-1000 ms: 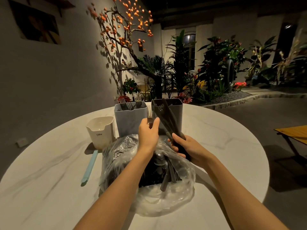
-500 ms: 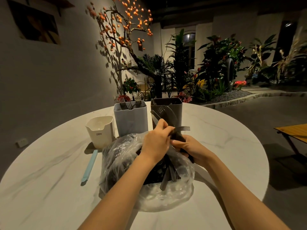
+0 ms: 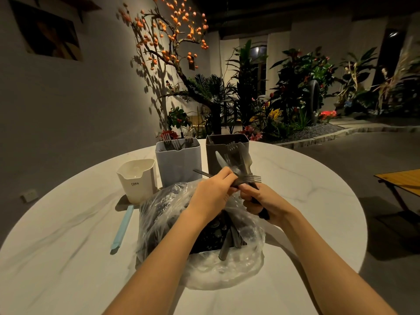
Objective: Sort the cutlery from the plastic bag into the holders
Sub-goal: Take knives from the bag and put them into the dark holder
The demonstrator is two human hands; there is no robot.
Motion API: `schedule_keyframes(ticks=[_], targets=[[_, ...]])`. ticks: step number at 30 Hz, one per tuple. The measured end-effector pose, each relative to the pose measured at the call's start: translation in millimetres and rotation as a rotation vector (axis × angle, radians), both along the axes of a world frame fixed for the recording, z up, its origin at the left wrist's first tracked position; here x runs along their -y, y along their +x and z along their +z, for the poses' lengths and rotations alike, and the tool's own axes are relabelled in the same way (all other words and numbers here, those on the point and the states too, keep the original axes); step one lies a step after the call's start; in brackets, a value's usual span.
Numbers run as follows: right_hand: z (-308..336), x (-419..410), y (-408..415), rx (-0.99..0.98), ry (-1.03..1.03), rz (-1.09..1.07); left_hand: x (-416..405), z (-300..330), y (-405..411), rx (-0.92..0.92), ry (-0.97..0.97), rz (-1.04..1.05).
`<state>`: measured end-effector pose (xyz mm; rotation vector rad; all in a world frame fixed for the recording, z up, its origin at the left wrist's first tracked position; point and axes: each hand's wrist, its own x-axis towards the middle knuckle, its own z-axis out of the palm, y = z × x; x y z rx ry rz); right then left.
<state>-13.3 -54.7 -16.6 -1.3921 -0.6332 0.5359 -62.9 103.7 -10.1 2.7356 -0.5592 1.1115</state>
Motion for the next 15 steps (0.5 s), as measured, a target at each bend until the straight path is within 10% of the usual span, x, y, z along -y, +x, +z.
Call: schedule_keyframes(ticks=[15], targets=[[-2.6,-1.8,6.3,-0.143,0.183,-0.086,-0.6,3.6,-3.9,0.18,-0.164,0.29]])
